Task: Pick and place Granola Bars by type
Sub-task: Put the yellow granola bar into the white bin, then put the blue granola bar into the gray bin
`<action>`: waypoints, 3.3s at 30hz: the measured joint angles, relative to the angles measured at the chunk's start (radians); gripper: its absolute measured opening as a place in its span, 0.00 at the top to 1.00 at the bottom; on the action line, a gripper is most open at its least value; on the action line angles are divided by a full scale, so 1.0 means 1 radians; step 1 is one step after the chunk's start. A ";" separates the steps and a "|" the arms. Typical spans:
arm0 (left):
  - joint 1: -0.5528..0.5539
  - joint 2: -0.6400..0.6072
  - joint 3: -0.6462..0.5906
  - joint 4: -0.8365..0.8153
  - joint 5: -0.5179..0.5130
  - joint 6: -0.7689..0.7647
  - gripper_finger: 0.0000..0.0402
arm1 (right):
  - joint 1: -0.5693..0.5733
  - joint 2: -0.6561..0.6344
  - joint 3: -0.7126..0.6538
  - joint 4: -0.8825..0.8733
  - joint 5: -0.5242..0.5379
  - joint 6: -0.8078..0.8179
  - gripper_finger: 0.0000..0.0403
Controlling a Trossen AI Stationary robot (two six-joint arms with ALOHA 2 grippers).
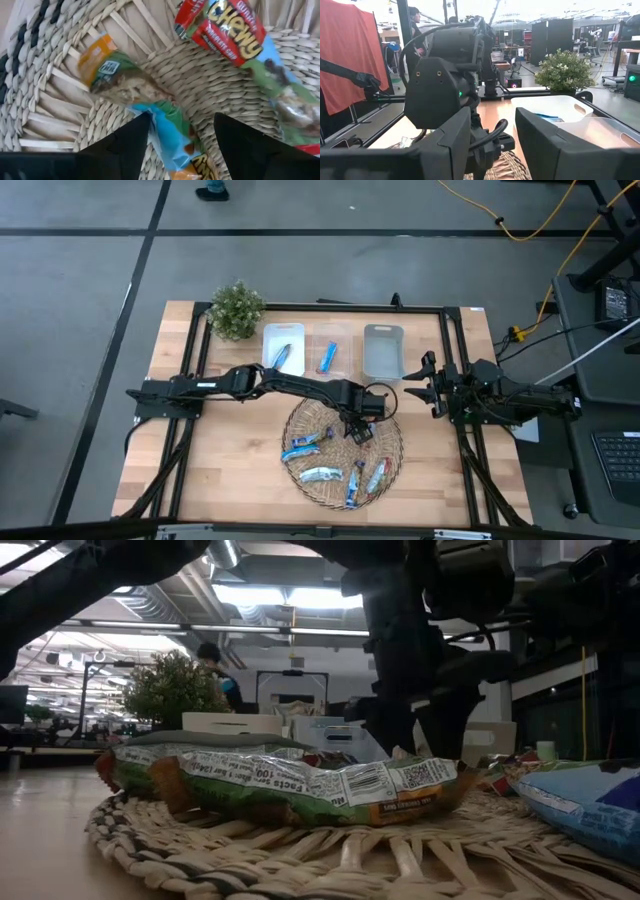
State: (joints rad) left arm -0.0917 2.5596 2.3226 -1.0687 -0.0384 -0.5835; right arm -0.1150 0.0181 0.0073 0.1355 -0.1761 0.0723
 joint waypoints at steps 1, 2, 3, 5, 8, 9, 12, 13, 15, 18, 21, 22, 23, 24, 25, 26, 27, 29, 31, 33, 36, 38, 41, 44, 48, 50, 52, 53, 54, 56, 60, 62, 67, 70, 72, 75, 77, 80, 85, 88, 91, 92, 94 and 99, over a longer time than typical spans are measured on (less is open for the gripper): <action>0.000 0.004 0.000 0.001 -0.005 -0.005 0.47 | 0.000 0.000 0.000 0.000 0.000 0.000 0.60; 0.000 0.004 0.000 0.000 -0.011 -0.006 0.49 | 0.000 0.000 0.000 0.000 0.000 0.000 0.60; 0.000 0.004 0.000 -0.002 -0.014 -0.007 0.50 | 0.000 0.000 0.000 0.000 0.000 0.000 0.60; 0.000 0.005 0.000 -0.004 -0.015 -0.009 0.55 | 0.000 0.000 0.000 0.000 0.000 0.000 0.60; 0.001 0.005 0.000 -0.008 -0.016 -0.025 0.63 | 0.000 0.000 0.000 0.000 0.000 0.001 0.60; 0.001 0.005 0.000 -0.008 -0.017 -0.031 0.66 | 0.000 0.000 0.000 0.000 0.000 0.001 0.60; 0.001 -0.002 -0.001 -0.012 -0.015 -0.032 0.76 | 0.000 0.000 0.000 0.000 0.000 0.001 0.60; 0.001 -0.008 -0.002 -0.022 -0.015 -0.032 0.80 | 0.000 0.000 0.000 0.000 0.000 0.001 0.60; 0.000 -0.029 -0.004 -0.041 -0.015 -0.032 0.87 | 0.000 0.000 0.000 0.001 0.000 0.000 0.60; 0.000 -0.089 -0.004 -0.068 -0.032 -0.032 0.94 | 0.000 0.000 0.000 0.001 0.000 -0.001 0.60; 0.000 -0.167 -0.003 -0.085 -0.074 -0.032 0.95 | 0.000 0.000 0.000 0.001 0.000 -0.002 0.60; 0.000 -0.198 -0.003 -0.084 -0.090 -0.032 0.94 | 0.000 0.000 0.000 0.002 0.000 -0.002 0.60; 0.000 -0.231 -0.003 -0.096 -0.107 -0.032 0.93 | 0.000 0.000 0.000 0.002 0.000 -0.002 0.60; -0.002 -0.265 -0.003 -0.103 -0.126 -0.033 0.93 | 0.000 0.000 0.000 0.002 0.000 -0.002 0.60; -0.005 -0.307 -0.003 -0.107 -0.147 -0.036 0.92 | 0.000 0.000 0.000 0.002 0.000 -0.002 0.60; -0.011 -0.349 -0.003 -0.122 -0.177 -0.044 0.92 | 0.000 0.000 0.000 0.002 0.000 -0.001 0.60; -0.019 -0.393 -0.003 -0.130 -0.210 -0.054 0.92 | 0.000 0.000 0.000 0.003 0.000 0.000 0.60; -0.044 -0.483 -0.003 -0.141 -0.296 -0.084 0.93 | 0.000 0.000 0.000 0.003 0.000 0.000 0.60; -0.070 -0.572 -0.002 -0.141 -0.408 -0.112 0.94 | 0.000 0.000 0.000 0.003 0.000 -0.002 0.60; -0.091 -0.654 -0.001 -0.135 -0.510 -0.128 0.95 | 0.000 0.000 0.000 0.003 0.000 -0.002 0.60; -0.117 -0.741 0.001 -0.134 -0.630 -0.152 0.94 | 0.000 0.000 0.000 0.003 0.000 -0.002 0.60; -0.138 -0.774 0.000 -0.135 -0.691 -0.162 0.93 | 0.000 0.000 0.000 0.003 0.000 -0.002 0.60; -0.159 -0.812 -0.001 -0.137 -0.762 -0.163 0.94 | 0.000 0.000 0.000 0.003 0.000 -0.002 0.60; -0.137 -0.832 -0.001 -0.145 -0.807 -0.158 0.95 | 0.000 0.000 0.000 0.002 0.000 -0.002 0.60; -0.013 -0.849 -0.002 -0.150 -0.742 -0.106 0.95 | 0.000 0.000 0.000 0.002 0.000 -0.002 0.60; 0.069 -0.858 -0.002 -0.150 -0.680 -0.072 0.95 | 0.000 0.000 0.000 0.000 0.000 -0.002 0.60; 0.141 -0.862 -0.002 -0.167 -0.629 -0.053 0.95 | 0.000 0.000 0.000 0.000 0.000 -0.002 0.60; 0.170 -0.863 -0.002 -0.171 -0.605 -0.043 0.95 | 0.000 0.000 0.000 0.000 0.000 -0.002 0.60; 0.195 -0.863 -0.002 -0.177 -0.587 -0.034 0.95 | 0.000 0.000 0.000 -0.001 0.000 -0.003 0.60; 0.237 -0.863 -0.002 -0.201 -0.569 -0.021 0.95 | 0.000 0.000 0.000 -0.001 0.000 -0.002 0.60; 0.309 -0.855 -0.001 -0.349 -0.574 -0.049 0.95 | 0.000 0.000 0.000 -0.007 0.000 -0.002 0.60; 0.336 -0.840 -0.017 -0.454 -0.590 -0.096 0.95 | 0.000 0.000 0.000 -0.011 0.000 -0.002 0.60; 0.363 -0.829 -0.204 -0.480 -0.587 -0.153 0.95 | 0.000 0.000 0.000 -0.010 0.000 -0.003 0.60; 0.374 -0.829 -0.363 -0.403 -0.541 -0.155 0.95 | 0.000 0.001 0.000 -0.011 0.000 -0.003 0.60; 0.382 -0.827 -0.475 -0.341 -0.498 -0.170 0.95 | 0.000 0.000 0.000 -0.013 0.000 -0.003 0.60; 0.385 -0.827 -0.624 -0.251 -0.434 -0.191 0.95 | 0.000 0.000 0.000 -0.022 0.000 -0.003 0.60; 0.383 -0.827 -0.702 -0.196 -0.391 -0.206 0.94 | 0.000 0.000 0.000 -0.031 0.000 -0.003 0.60; 0.380 -0.827 -0.776 -0.125 -0.337 -0.228 0.94 | 0.000 0.001 0.000 -0.042 0.000 -0.003 0.60; 0.381 -0.827 -0.811 -0.104 -0.285 -0.236 0.94 | 0.000 0.000 0.000 -0.045 0.000 -0.003 0.60; 0.381 -0.827 -0.811 -0.107 -0.303 -0.252 0.90 | 0.000 0.001 0.000 -0.044 0.000 -0.003 0.60; 0.381 -0.827 -0.804 -0.106 -0.289 -0.221 0.83 | 0.000 0.001 0.000 -0.044 0.000 -0.003 0.60; 0.381 -0.828 -0.802 -0.100 -0.282 -0.211 0.79 | 0.000 0.001 0.000 -0.044 0.000 -0.003 0.60; 0.381 -0.828 -0.801 -0.102 -0.275 -0.202 0.73 | 0.000 0.001 0.000 -0.044 0.000 -0.003 0.60; 0.376 -0.848 -0.800 -0.104 -0.227 -0.204 0.56 | 0.000 0.001 0.000 -0.044 0.000 -0.003 0.60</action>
State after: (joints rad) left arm 0.2846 1.7115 1.5227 -1.1726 -0.2651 -0.7879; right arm -0.1150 0.0189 0.0071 0.0914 -0.1764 0.0696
